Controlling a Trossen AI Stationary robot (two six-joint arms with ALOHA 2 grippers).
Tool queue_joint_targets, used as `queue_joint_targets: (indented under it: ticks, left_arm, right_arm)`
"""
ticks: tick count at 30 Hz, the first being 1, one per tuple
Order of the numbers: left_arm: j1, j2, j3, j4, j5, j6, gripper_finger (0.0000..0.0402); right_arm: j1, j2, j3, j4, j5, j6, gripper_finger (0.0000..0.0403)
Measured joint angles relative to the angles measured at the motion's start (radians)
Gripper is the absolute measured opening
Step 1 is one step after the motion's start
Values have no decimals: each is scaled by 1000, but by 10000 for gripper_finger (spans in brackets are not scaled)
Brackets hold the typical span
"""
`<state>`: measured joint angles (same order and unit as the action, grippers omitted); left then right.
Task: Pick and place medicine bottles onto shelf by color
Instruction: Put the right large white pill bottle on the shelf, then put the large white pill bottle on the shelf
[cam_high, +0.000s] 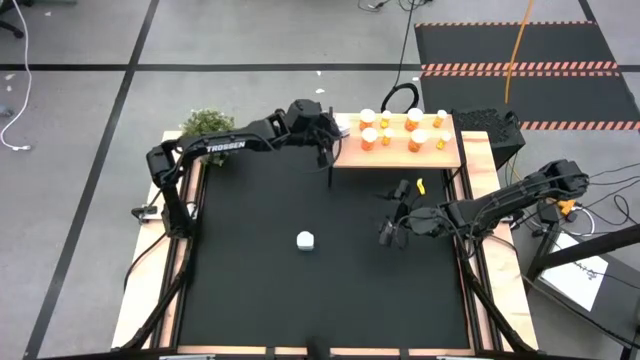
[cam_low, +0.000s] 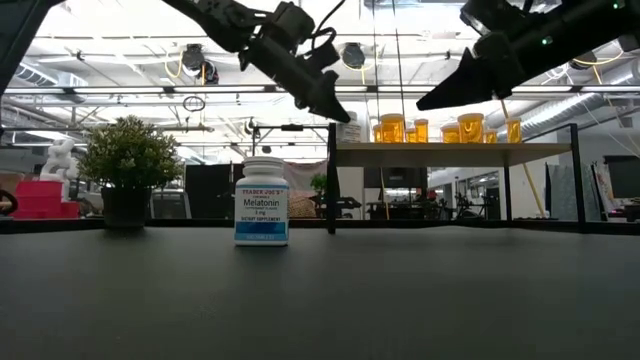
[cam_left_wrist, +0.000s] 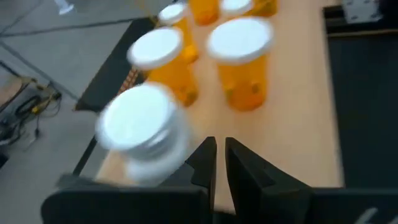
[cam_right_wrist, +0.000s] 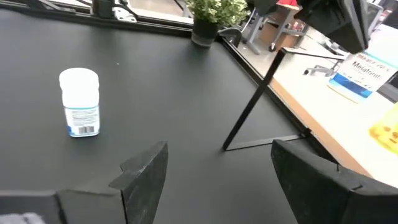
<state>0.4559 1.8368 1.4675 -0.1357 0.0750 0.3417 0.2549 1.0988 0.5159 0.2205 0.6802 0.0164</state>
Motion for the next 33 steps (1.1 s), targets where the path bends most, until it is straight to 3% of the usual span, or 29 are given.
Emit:
queue_joint_targets:
  ticks: [12, 20, 25, 33]
  left_arm:
    - [63, -1, 12, -39, 11, 25, 37]
    - [60, -1, 12, -34, 18, 42, 37]
    - [42, -1, 12, -43, 80, 43, 37]
    - [33, 35, 13, 5, 61, 75, 37]
  right_arm:
    - [-32, 0, 0, 0, -3, -14, 279]
    - [-32, 0, 0, 0, -4, -17, 279]
    - [-32, 0, 0, 0, -4, -17, 279]
    - [-32, 0, 0, -1, -4, -19, 279]
